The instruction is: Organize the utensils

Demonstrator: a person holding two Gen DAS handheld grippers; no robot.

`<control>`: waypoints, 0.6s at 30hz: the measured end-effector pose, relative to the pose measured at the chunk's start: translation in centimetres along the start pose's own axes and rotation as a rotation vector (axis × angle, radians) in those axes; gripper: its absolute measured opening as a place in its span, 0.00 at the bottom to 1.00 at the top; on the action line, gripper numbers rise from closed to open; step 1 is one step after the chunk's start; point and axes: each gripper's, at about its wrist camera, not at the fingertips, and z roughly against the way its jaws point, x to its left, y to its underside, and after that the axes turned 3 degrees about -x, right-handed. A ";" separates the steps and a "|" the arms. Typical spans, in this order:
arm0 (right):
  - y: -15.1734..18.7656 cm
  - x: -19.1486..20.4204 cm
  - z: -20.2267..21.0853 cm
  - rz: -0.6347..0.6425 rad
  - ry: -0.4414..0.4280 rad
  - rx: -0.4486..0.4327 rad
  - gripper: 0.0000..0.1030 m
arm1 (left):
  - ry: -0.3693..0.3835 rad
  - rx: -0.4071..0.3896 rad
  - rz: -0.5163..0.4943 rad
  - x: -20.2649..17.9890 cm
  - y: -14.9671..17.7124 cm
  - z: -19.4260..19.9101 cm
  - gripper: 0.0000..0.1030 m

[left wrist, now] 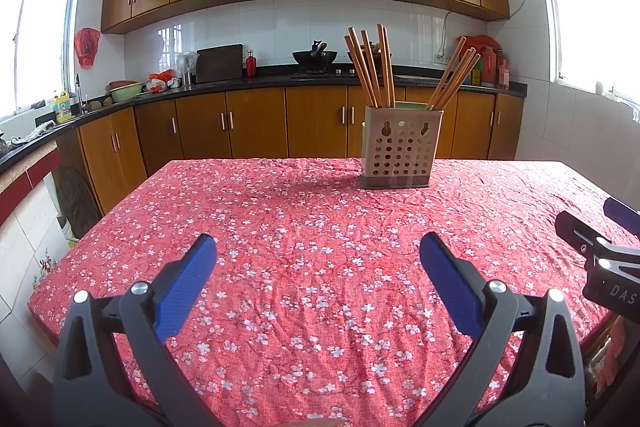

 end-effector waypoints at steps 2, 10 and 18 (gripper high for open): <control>0.0 0.0 0.0 0.000 0.000 -0.001 0.98 | -0.001 0.000 0.000 0.0 0.0 0.0 0.96; 0.1 0.1 0.0 -0.001 0.001 0.002 0.98 | -0.001 0.000 0.000 -0.1 0.0 0.0 0.96; 0.1 0.2 0.0 -0.002 0.002 0.002 0.98 | -0.001 0.000 0.001 -0.1 0.0 0.0 0.96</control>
